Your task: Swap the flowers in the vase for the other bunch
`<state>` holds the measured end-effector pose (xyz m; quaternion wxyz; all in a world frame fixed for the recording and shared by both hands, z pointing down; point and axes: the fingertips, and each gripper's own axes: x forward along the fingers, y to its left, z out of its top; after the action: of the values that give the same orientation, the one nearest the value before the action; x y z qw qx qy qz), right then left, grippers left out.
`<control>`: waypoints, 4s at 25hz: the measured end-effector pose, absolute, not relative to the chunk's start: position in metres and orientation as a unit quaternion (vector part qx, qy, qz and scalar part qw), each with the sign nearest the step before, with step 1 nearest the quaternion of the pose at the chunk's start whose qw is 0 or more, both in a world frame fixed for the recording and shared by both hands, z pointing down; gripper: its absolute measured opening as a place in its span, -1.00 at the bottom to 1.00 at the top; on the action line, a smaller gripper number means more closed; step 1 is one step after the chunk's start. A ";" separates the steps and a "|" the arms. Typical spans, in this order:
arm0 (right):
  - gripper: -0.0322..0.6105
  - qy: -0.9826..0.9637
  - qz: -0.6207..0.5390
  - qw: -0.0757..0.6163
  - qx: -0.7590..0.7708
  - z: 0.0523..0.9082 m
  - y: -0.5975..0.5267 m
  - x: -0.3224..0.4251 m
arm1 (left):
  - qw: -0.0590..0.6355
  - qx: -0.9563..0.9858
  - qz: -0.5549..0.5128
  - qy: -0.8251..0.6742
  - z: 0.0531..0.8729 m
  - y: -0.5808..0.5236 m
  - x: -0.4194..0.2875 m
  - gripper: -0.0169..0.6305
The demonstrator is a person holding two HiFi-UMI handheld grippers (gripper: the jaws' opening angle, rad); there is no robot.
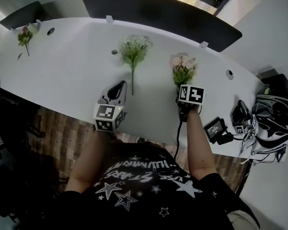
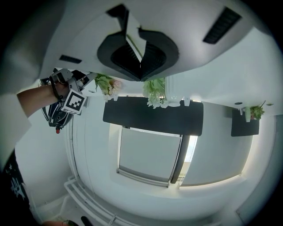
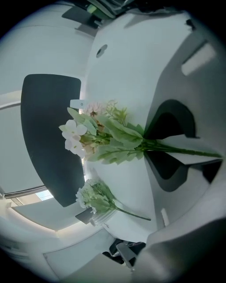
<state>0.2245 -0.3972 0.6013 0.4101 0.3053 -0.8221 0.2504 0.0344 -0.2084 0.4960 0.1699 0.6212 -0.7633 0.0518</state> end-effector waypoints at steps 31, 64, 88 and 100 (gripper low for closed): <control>-0.65 -0.829 0.379 0.161 0.378 0.514 -0.342 0.120 | 0.155 0.716 0.058 -0.678 0.477 -0.204 -0.088 -0.92; -0.65 -0.942 0.236 -0.025 0.236 0.366 -0.298 -0.032 | 0.120 0.809 0.113 -0.564 0.508 -0.239 -0.071 0.04; -0.65 -0.960 0.222 -0.060 0.159 0.351 -0.338 -0.089 | 0.116 0.780 0.143 -0.598 0.538 -0.290 -0.084 0.08; -0.65 -0.957 0.225 -0.068 0.168 0.366 -0.349 -0.092 | 0.116 0.791 0.136 -0.585 0.534 -0.287 -0.069 -0.04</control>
<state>-0.0917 -0.3490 0.3663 -0.0679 0.1676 -0.9574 0.2251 -0.0687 -0.2866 0.5341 0.1160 0.7914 -0.5845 0.1360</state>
